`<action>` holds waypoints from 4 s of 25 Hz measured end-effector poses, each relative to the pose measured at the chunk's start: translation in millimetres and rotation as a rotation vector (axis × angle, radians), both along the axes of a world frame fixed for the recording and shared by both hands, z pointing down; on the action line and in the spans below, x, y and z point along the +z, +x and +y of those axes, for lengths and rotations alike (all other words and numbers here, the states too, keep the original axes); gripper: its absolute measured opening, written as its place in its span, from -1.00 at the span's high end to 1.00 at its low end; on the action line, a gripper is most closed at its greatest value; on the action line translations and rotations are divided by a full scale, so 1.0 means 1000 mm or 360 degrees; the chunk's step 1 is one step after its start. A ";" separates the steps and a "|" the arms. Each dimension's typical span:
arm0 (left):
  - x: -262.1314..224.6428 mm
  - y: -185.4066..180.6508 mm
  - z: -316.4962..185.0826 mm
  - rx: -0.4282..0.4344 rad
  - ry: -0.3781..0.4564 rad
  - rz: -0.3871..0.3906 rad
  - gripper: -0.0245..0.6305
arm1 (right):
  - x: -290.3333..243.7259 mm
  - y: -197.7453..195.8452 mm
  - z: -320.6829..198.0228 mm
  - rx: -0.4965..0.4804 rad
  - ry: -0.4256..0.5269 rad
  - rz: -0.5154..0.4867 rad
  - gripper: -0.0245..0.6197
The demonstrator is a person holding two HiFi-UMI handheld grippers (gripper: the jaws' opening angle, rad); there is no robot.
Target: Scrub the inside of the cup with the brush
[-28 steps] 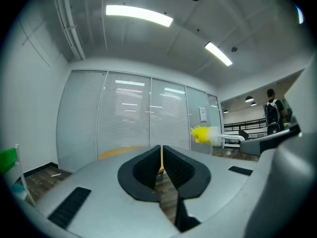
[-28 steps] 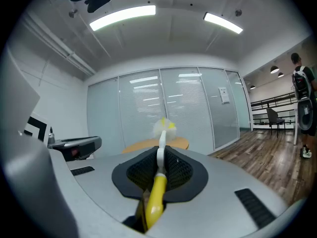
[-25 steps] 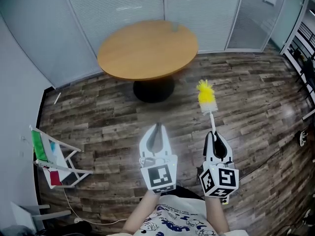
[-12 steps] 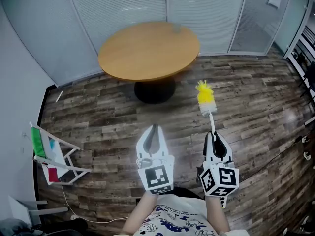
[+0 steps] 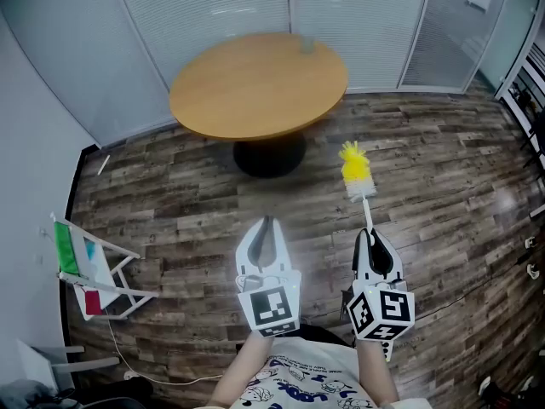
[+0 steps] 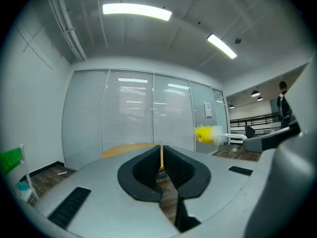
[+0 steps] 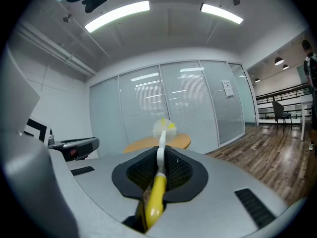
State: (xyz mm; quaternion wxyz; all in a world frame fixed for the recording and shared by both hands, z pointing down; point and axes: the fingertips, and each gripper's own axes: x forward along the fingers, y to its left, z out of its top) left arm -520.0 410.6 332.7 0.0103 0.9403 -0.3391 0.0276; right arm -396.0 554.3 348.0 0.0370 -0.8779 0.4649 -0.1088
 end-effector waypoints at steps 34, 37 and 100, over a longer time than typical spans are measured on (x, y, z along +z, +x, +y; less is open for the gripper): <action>-0.011 0.146 -0.228 0.0129 0.0034 0.0092 0.85 | -0.010 0.133 -0.223 0.0102 0.0011 0.0033 0.78; -0.008 0.149 -0.240 0.0129 0.0021 0.0095 0.85 | -0.008 0.135 -0.233 0.0116 -0.0001 0.0037 0.78; 0.018 0.470 -0.348 0.0022 -0.0046 -0.0096 0.46 | 0.015 0.470 -0.356 -0.0092 -0.0028 -0.0096 0.78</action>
